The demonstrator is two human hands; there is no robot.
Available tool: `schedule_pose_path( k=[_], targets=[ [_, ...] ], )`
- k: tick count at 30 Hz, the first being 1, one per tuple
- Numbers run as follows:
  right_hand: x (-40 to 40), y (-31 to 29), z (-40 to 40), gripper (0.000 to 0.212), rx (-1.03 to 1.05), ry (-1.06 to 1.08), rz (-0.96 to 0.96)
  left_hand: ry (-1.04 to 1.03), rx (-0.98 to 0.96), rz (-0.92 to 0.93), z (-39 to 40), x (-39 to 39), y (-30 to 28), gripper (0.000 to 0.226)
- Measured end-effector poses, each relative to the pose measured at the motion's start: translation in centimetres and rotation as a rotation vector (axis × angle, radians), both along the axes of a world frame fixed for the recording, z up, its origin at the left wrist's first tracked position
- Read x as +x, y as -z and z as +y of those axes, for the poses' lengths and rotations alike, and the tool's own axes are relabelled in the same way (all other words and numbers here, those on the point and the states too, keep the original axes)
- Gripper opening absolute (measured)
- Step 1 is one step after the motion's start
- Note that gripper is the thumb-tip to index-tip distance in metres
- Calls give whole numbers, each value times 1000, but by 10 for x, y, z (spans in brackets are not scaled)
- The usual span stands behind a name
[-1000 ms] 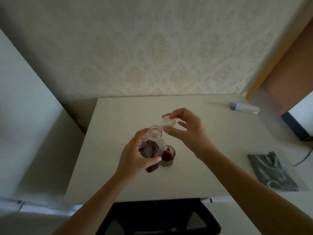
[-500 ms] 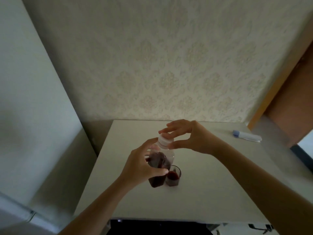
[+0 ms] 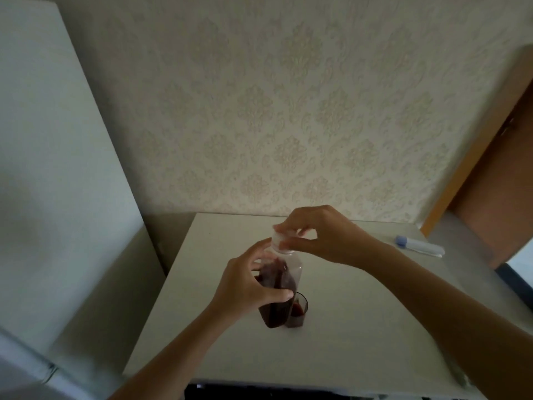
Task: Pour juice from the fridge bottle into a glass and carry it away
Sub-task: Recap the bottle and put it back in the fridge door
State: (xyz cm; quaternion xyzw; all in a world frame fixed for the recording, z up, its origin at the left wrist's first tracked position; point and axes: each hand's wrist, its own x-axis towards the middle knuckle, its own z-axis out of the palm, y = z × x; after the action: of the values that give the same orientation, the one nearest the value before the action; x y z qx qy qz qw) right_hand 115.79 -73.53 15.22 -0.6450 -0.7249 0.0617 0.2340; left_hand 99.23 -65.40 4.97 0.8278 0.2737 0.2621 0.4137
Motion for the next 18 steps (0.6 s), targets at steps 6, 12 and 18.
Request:
schedule_pose_path(
  k=[6, 12, 18],
  targets=[
    [7, -18, 2, 34, -198, -189, 16, 70, -6, 35, -1, -10, -4, 86],
    [-10, -10, 3, 23, -66, -70, -271, 121, -8, 39, 0, -13, -12, 83],
    [-34, -2, 15, 24, -3, 181, -383, -2, 57, -1, -5, -16, -15, 85]
  ],
)
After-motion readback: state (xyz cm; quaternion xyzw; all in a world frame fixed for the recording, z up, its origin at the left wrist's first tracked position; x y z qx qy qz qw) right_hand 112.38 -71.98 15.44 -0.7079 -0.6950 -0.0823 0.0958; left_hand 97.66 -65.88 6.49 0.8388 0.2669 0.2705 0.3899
